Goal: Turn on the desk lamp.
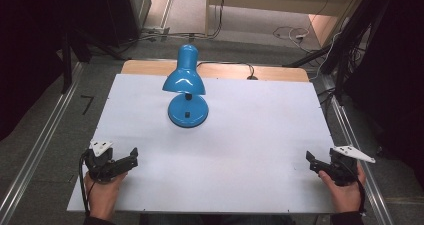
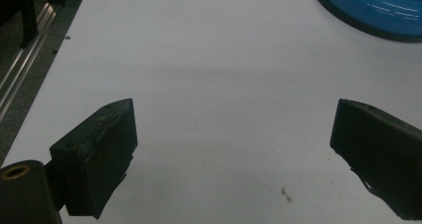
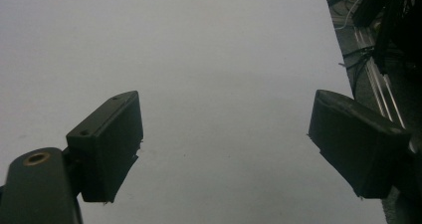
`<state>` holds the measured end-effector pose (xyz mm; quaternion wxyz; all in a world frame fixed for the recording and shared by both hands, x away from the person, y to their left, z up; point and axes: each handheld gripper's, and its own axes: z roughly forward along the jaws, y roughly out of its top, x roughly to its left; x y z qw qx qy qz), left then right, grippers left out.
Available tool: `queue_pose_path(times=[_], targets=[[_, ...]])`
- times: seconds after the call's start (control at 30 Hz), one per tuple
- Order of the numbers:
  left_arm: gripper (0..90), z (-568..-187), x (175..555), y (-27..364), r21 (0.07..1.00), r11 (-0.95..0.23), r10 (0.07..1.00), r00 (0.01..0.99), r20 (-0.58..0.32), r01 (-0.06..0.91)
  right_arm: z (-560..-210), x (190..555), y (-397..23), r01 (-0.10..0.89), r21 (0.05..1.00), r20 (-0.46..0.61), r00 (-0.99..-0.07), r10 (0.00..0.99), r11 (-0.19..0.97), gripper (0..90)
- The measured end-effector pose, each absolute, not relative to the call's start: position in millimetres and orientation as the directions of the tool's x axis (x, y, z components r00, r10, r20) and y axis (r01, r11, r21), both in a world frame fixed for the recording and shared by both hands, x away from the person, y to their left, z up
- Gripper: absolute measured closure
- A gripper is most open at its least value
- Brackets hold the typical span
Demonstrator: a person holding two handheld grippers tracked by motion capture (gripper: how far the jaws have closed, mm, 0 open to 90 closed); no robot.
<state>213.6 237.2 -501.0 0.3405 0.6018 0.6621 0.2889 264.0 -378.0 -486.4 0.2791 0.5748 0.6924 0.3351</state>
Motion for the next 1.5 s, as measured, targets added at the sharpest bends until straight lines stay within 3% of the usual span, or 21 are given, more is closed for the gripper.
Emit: queue_pose_path(times=[0.6,1.5], targets=[[5.3,-494.1,225.4,221.1,0.820,0.085,0.996,-0.015,-0.092,0.567,-483.9,262.2,-377.1,0.601,0.793,0.022,-0.193,0.981,0.100,12.9],[6.1,-487.2,257.4,195.1,0.819,0.105,0.985,0.052,-0.163,0.564,-483.5,262.2,-379.8,0.605,0.792,0.038,-0.180,0.983,0.080,12.9]])
